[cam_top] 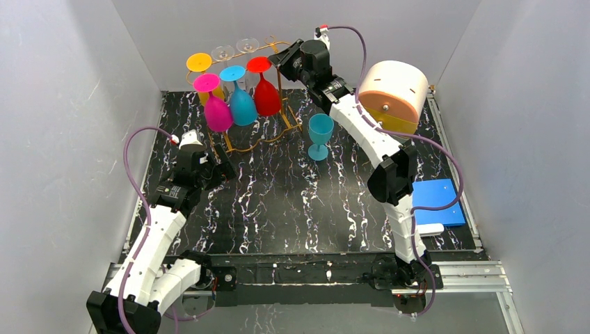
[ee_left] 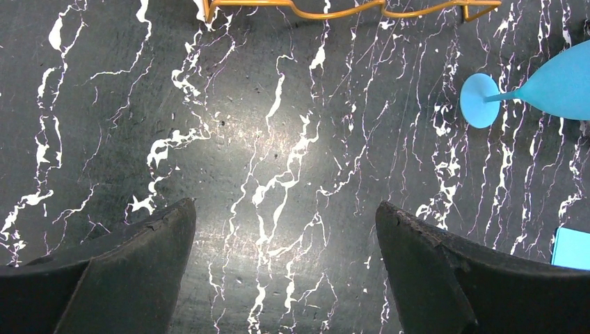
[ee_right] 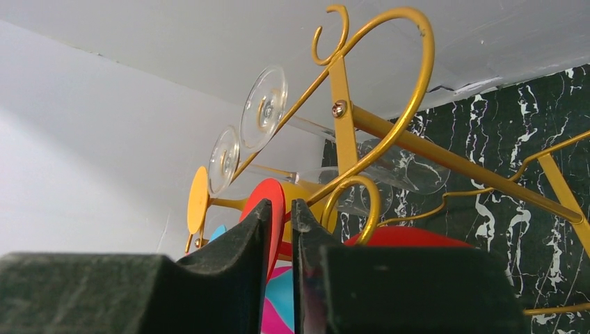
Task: Take the wine glass off the wine glass rack
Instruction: Pick up the wine glass from the wine rack.
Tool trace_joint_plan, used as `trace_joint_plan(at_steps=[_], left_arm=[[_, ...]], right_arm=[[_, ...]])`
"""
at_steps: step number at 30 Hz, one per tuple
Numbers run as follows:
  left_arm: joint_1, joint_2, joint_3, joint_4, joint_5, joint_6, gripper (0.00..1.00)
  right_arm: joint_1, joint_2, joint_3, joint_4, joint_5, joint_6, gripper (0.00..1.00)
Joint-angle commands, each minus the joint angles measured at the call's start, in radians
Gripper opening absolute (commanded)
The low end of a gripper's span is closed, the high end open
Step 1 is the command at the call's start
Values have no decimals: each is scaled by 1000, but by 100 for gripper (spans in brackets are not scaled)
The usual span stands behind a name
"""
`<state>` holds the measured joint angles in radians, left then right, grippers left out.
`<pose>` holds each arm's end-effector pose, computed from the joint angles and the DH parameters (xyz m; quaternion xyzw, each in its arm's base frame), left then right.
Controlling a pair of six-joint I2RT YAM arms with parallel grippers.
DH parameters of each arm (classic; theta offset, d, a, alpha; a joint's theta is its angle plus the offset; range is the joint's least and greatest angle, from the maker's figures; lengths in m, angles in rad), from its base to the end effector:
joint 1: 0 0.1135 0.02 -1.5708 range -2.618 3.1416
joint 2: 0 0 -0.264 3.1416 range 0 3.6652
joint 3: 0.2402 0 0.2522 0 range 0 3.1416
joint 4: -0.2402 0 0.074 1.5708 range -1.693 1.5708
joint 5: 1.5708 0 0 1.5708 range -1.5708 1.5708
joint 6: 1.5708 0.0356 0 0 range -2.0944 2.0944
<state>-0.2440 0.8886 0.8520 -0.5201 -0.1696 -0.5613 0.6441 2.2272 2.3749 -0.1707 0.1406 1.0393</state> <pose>0.1889 -0.0408 0.3118 -0.1782 0.8536 -0.1215 0.4742 0.4218 0.3105 0.4155 0.1882 0.6899 0.4865 0.5019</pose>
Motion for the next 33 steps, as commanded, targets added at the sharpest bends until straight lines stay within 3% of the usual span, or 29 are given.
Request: trace_joint_plan(at_steps=[1,6,10,13,18,22,33], left_arm=[[5,-11,41,-24,-4,6,98],[6,-5,51,-23,-3,9,98],[5,-1,51,-23,3,8,98],[5,0,51,-21,13,5,98],[6,6,52,-17,19,0,98],[5,20,60,-20,29,6,98],[5,29,80,-36,37,1,98]], right_arm=[[12,-20,27,28,25,-15,26],[23,-22,32,25,16,-18,32],[25,-23,32,16,9,-25,22],[25,-33,32,1,29,-43,7],[26,-54,32,-3,46,-64,7],[25,-71,29,1,29,-50,1],[-1,-130,-29,31,-63,77,1]])
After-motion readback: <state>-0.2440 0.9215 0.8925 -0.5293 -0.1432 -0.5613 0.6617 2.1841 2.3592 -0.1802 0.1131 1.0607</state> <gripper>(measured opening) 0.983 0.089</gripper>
